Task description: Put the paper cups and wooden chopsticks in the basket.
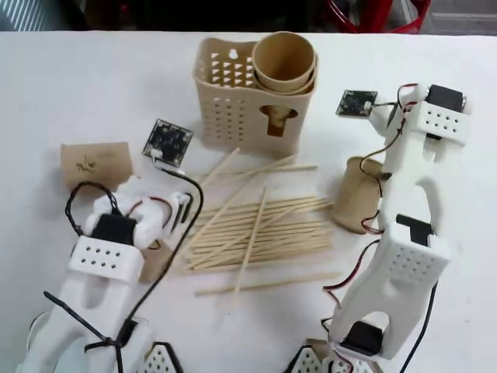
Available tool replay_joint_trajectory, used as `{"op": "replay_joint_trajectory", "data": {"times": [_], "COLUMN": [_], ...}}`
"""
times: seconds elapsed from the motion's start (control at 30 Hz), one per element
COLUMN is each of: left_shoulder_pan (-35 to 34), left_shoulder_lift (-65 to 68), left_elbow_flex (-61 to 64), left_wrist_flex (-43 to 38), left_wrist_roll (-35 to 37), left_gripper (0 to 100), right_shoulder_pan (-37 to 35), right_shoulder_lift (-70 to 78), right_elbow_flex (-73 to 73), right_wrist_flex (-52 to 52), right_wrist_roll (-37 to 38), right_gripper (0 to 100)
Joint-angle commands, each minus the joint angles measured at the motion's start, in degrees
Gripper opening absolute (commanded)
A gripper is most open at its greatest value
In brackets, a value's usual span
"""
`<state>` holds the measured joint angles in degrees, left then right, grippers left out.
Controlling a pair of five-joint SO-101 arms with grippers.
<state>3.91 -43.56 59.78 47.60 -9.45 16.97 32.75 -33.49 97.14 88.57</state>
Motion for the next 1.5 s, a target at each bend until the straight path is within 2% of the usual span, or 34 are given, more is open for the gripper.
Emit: {"op": "replay_joint_trajectory", "data": {"times": [0.0,0.17,0.37,0.6,0.73,0.77,0.97,1.37,1.47], "left_shoulder_pan": [0.22,0.22,0.22,0.22,0.22,0.22,0.22,0.22,0.22], "left_shoulder_lift": [-1.36,-1.36,-1.36,-1.36,-1.36,-1.36,-1.36,-1.45,-1.45], "left_elbow_flex": [-0.18,-0.18,-0.18,-0.18,-0.18,-0.18,-0.18,-0.18,-0.18], "left_wrist_flex": [-1.58,-1.58,-1.58,-1.49,-1.49,-1.49,-1.49,-1.49,-1.49], "left_wrist_roll": [0.35,0.35,0.35,0.35,0.35,0.35,0.35,0.35,0.35], "left_gripper": [17,17,17,17,17,17,17,17,17], "right_shoulder_pan": [-1.36,-1.63,-3.65,-4.44,-4.09,-3.91,-0.13,3.91,3.91], "right_shoulder_lift": [-0.84,-4.0,-11.65,-12.79,-13.67,-14.11,-21.05,-44.88,-48.57], "right_elbow_flex": [0.44,5.1,13.27,18.81,18.46,17.93,14.33,12.75,12.48], "right_wrist_flex": [1.63,1.63,1.63,1.27,1.27,1.27,1.36,1.36,1.27], "right_wrist_roll": [2.11,1.49,1.49,1.49,1.14,1.05,-1.32,-2.29,-8.88], "right_gripper": [33.3,32.6,19.3,16.3,1.9,1.1,1.8,1.7,1.7]}}
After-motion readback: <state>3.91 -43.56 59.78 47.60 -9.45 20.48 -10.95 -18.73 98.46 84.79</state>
